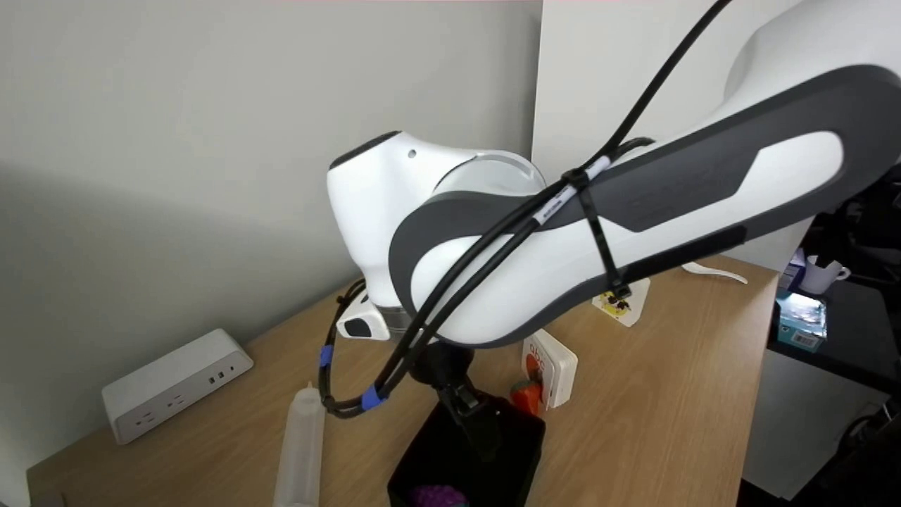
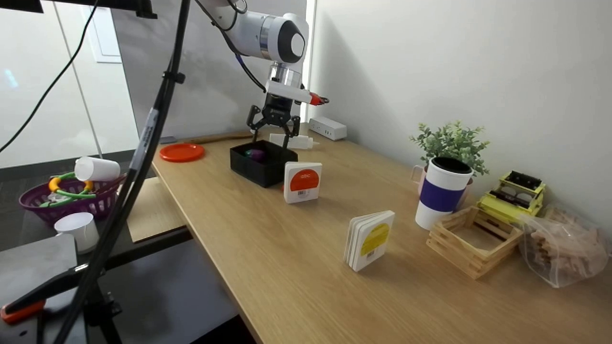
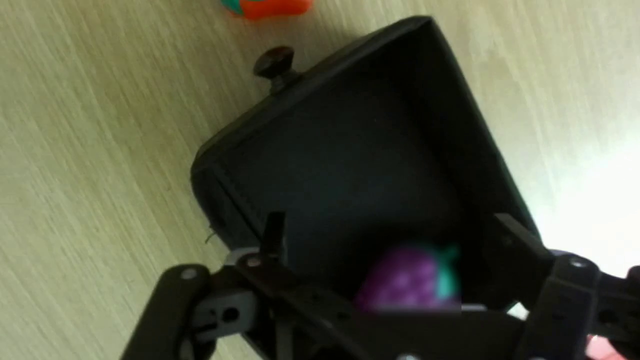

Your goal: Remove the things from the black box and put them on the table

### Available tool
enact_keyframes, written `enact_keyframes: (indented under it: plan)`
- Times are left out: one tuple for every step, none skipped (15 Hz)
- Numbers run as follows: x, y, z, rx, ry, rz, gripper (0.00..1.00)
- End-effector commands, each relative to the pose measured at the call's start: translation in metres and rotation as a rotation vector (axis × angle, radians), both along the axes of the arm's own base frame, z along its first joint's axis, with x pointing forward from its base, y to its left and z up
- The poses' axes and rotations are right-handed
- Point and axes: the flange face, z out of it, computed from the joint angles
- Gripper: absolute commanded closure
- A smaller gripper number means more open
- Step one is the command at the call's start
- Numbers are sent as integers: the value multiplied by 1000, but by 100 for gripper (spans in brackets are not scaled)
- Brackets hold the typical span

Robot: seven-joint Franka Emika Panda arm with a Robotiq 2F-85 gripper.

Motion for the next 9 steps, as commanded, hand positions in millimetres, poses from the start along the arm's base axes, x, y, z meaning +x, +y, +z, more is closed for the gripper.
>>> enact_keyframes:
  plan:
    - [6,8,-11,74,-44,37,0]
    - [5,10,-15,83,-43,47,0]
    - [4,12,-19,94,-37,62,0]
    - [3,14,-23,105,-30,77,0]
    - [2,16,-26,119,-22,93,0]
    - [1,17,-30,132,-13,108,0]
    - [0,19,-32,144,-6,121,0]
    - [-1,20,-34,159,0,137,0]
    - [-2,22,-35,173,5,151,0]
